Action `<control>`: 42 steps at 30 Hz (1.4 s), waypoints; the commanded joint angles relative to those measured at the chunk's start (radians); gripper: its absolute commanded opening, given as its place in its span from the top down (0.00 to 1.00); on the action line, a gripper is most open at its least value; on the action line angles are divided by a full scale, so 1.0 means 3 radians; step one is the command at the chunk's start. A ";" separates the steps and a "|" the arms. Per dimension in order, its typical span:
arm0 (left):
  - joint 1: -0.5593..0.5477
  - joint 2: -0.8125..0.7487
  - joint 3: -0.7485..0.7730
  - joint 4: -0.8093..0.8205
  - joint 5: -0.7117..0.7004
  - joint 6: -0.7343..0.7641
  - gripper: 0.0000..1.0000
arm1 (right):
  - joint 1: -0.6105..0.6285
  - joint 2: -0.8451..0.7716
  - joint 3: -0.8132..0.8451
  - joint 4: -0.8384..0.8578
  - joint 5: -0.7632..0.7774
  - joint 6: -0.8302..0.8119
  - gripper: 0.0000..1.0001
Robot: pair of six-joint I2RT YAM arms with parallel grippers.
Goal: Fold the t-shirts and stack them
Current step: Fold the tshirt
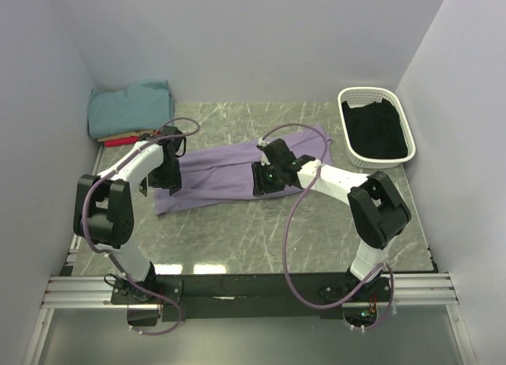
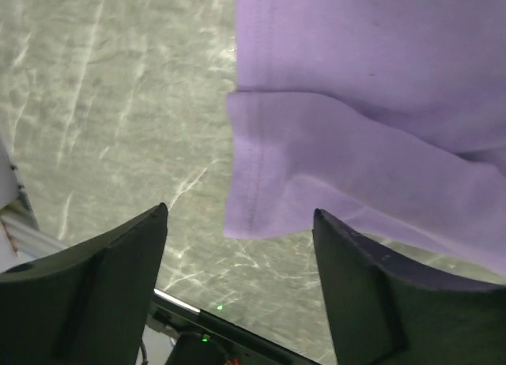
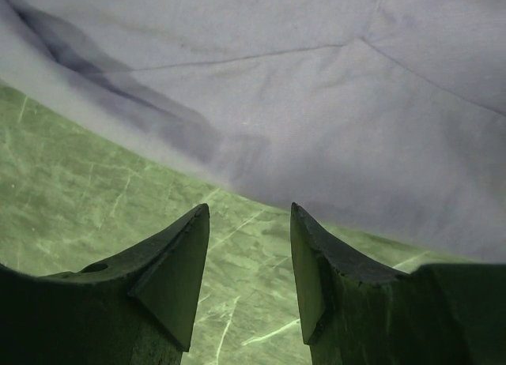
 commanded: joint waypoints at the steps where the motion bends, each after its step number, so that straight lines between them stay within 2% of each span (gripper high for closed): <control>1: -0.0041 -0.0023 0.0031 -0.0162 -0.0383 -0.0227 0.17 | -0.0051 -0.0102 -0.0019 0.0019 0.0172 -0.0055 0.47; 5: -0.0046 -0.0146 0.0006 -0.0035 -0.0312 -0.0243 0.14 | -0.0122 -0.0164 -0.0019 -0.0052 0.0474 -0.0009 0.47; 8: -0.0046 -0.0390 -0.0091 0.0265 0.0122 -0.0202 0.13 | -0.0366 -0.0266 -0.0070 -0.0073 0.0572 0.0073 0.47; 9: -0.0051 -0.0452 -0.0112 0.0378 0.0487 -0.0167 0.12 | -0.0464 -0.0286 -0.0070 -0.0053 0.0546 0.0088 0.47; 12: -0.0062 -0.0621 -0.0239 0.0859 0.1122 -0.0177 0.06 | -0.0816 -0.0297 -0.0075 0.0004 0.0388 0.0140 0.47; 14: -0.0092 -0.0617 -0.0321 0.1059 0.1247 -0.0202 0.03 | -0.0935 -0.0226 0.0016 -0.0017 0.0362 0.0114 0.47; 22: -0.0169 -0.0187 -0.0357 0.1392 0.1294 -0.0167 0.02 | -0.1221 0.0122 0.0354 -0.0078 0.0214 0.0083 0.47; 25: -0.0169 -0.0080 -0.0311 0.1473 0.1304 -0.0161 0.01 | -0.1257 0.0194 0.0451 0.0029 0.0137 0.0124 0.46; 37: -0.0174 0.0401 -0.0107 0.1596 0.1284 -0.0126 0.01 | -0.1334 0.0792 0.1054 -0.0109 0.0132 0.0145 0.46; 42: -0.0174 0.0621 -0.0025 0.1535 0.0926 -0.0136 0.00 | -0.1339 0.1098 0.1325 -0.0241 0.0111 0.0135 0.46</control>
